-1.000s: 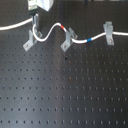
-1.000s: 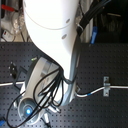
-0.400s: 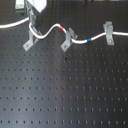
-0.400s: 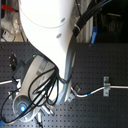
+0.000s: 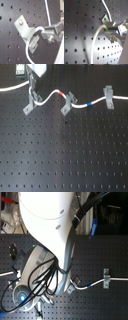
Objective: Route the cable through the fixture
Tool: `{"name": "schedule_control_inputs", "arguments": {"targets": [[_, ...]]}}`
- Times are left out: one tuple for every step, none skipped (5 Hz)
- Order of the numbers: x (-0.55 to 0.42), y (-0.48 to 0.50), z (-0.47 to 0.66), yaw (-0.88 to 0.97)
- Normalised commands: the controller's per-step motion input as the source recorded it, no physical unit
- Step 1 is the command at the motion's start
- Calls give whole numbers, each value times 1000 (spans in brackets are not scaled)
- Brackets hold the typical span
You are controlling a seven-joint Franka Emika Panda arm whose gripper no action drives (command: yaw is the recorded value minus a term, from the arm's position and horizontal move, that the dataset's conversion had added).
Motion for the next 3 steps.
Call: {"name": "schedule_control_inputs", "arguments": {"targets": [[-94,167,94,-446],[-4,339,158,-531],[123,440,120,-406]]}}
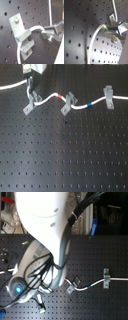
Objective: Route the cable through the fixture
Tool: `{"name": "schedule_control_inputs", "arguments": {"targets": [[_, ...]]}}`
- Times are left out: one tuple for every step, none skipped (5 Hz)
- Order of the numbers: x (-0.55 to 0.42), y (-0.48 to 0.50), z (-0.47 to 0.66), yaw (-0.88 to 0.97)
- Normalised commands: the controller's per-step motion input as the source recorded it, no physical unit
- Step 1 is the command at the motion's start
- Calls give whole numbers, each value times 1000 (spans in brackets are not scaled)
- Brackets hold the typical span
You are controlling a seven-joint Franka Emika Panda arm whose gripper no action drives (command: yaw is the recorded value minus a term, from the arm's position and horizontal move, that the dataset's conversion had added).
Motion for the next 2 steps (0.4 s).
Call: {"name": "schedule_control_inputs", "arguments": {"targets": [[182,374,85,-377],[111,85,-3,-200]]}}
